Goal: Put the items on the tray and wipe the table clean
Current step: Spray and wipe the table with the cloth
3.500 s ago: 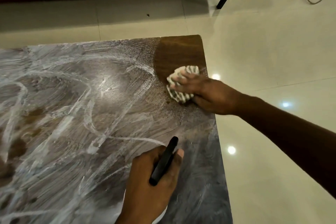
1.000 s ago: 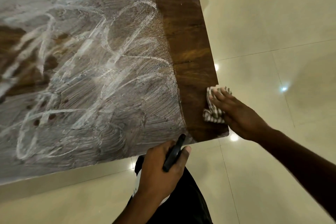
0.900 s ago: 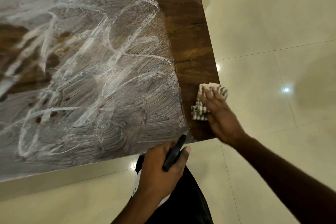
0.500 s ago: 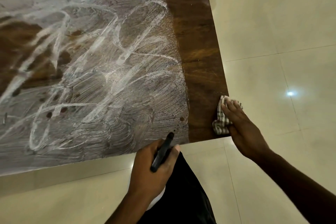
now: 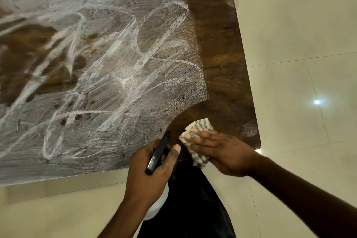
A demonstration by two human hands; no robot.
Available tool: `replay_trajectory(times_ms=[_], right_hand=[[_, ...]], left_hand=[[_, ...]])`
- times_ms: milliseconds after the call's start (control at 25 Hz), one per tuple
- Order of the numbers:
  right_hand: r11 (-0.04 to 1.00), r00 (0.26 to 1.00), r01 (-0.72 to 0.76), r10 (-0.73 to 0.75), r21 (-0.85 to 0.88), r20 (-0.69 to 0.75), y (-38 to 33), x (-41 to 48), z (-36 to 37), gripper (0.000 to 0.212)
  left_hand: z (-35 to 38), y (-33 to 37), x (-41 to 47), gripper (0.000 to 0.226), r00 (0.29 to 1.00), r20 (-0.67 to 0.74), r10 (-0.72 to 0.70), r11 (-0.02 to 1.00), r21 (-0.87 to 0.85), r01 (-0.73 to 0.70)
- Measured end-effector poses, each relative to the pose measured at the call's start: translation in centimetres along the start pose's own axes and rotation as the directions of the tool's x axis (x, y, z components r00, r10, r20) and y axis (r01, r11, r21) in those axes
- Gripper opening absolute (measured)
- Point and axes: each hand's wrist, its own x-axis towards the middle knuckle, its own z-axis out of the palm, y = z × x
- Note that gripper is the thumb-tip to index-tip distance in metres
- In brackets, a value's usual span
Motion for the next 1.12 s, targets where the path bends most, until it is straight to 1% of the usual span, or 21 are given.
replay_trajectory(times_ms=[80,120,240,280,320,360,440,520,560,600,640,720,760,840,880,920,960,1000,1040,1080,1120], right_hand=[[0.981,0.979,-0.195,0.195,0.003,-0.065,3.9,-1.2,-2.1,0.075],[0.95,0.941,-0.307,0.312,0.054,-0.135,5.2,-0.8,-3.0,0.076],[0.761,0.706,-0.581,0.647,0.287,-0.288,4.3,5.2,-3.6,0.073],[0.738,0.678,-0.594,0.673,0.319,-0.296,2.9,7.7,-3.2,0.073],[0.769,0.712,-0.561,0.637,0.306,-0.295,1.5,9.7,-2.5,0.073],[0.84,0.796,-0.479,0.538,0.257,-0.277,0.0,11.0,-1.6,0.073],[0.981,0.963,-0.166,0.183,0.098,-0.198,-1.7,11.2,0.2,0.07],[0.988,0.986,0.145,-0.148,-0.045,-0.081,-0.2,9.0,0.3,0.067],[0.975,0.978,0.207,-0.209,-0.079,-0.016,1.7,7.8,-0.4,0.066],[0.975,0.981,0.195,-0.194,-0.108,0.021,4.1,6.8,-1.4,0.066],[0.983,0.993,0.117,-0.116,-0.139,0.014,6.5,6.2,-2.7,0.068],[0.978,0.982,-0.17,0.157,-0.124,-0.108,10.5,6.3,-5.5,0.072],[0.945,0.932,-0.323,0.306,-0.06,-0.192,11.6,7.2,-6.7,0.073],[0.831,0.781,-0.546,0.55,0.103,-0.296,11.0,11.0,-7.8,0.073],[0.783,0.725,-0.599,0.618,0.166,-0.303,9.6,13.3,-7.8,0.073],[0.767,0.712,-0.609,0.64,0.202,-0.289,7.8,15.3,-7.4,0.074],[0.804,0.761,-0.56,0.594,0.199,-0.261,6.2,16.9,-7.1,0.075],[0.873,0.849,-0.462,0.486,0.157,-0.208,4.7,17.8,-6.7,0.075],[0.945,0.936,-0.312,0.324,0.101,-0.14,3.7,18.0,-6.2,0.075],[0.991,0.989,-0.123,0.127,0.05,-0.08,3.6,17.4,-5.8,0.074],[0.998,0.998,0.063,-0.063,-0.003,-0.027,4.3,16.2,-5.7,0.072]], left_hand=[[-0.2,0.2,0.3,0.056,1.0,-0.006,-0.015,0.999,0.028,0.015],[-0.3,0.4,0.5,0.055,1.0,-0.011,-0.021,0.998,0.056,0.021],[-0.1,1.0,1.0,0.052,0.999,-0.022,-0.03,0.998,0.049,0.031],[0.0,1.3,1.3,0.051,0.999,-0.025,-0.037,0.999,0.028,0.037],[-0.1,1.7,1.5,0.048,0.998,-0.037,-0.04,0.999,0.01,0.041],[-0.1,2.1,1.9,0.044,0.998,-0.057,-0.042,0.999,0.0,0.042],[-0.5,2.6,2.8,0.029,0.996,-0.088,-0.022,1.0,-0.009,0.022],[-1.0,3.1,3.6,0.018,0.996,-0.093,0.002,1.0,-0.009,-0.003],[-1.3,3.2,4.0,0.023,0.996,-0.094,-0.005,1.0,-0.011,0.004],[-1.4,3.4,4.3,0.03,0.995,-0.095,-0.021,1.0,-0.018,0.019],[-1.5,3.8,4.6,0.037,0.995,-0.095,-0.034,0.999,-0.028,0.031],[-1.5,4.5,5.3,0.046,0.994,-0.093,-0.052,0.997,-0.055,0.047],[-1.4,4.9,5.8,0.048,0.994,-0.091,-0.065,0.996,-0.063,0.059],[-1.3,5.5,6.7,0.045,0.991,-0.094,-0.093,0.994,-0.065,0.087],[-1.2,5.7,7.0,0.042,0.99,-0.096,-0.104,0.993,-0.066,0.097],[-1.3,6.0,7.3,0.039,0.989,-0.097,-0.113,0.992,-0.071,0.106],[-1.3,6.4,7.7,0.035,0.988,-0.1,-0.118,0.991,-0.078,0.111],[-1.3,6.9,8.2,0.032,0.987,-0.106,-0.118,0.991,-0.081,0.11],[-1.3,7.3,8.7,0.028,0.988,-0.114,-0.109,0.992,-0.08,0.1],[-1.4,7.7,9.2,0.024,0.988,-0.12,-0.092,0.994,-0.072,0.084],[-1.4,8.0,9.7,0.022,0.989,-0.123,-0.077,0.996,-0.064,0.069]])
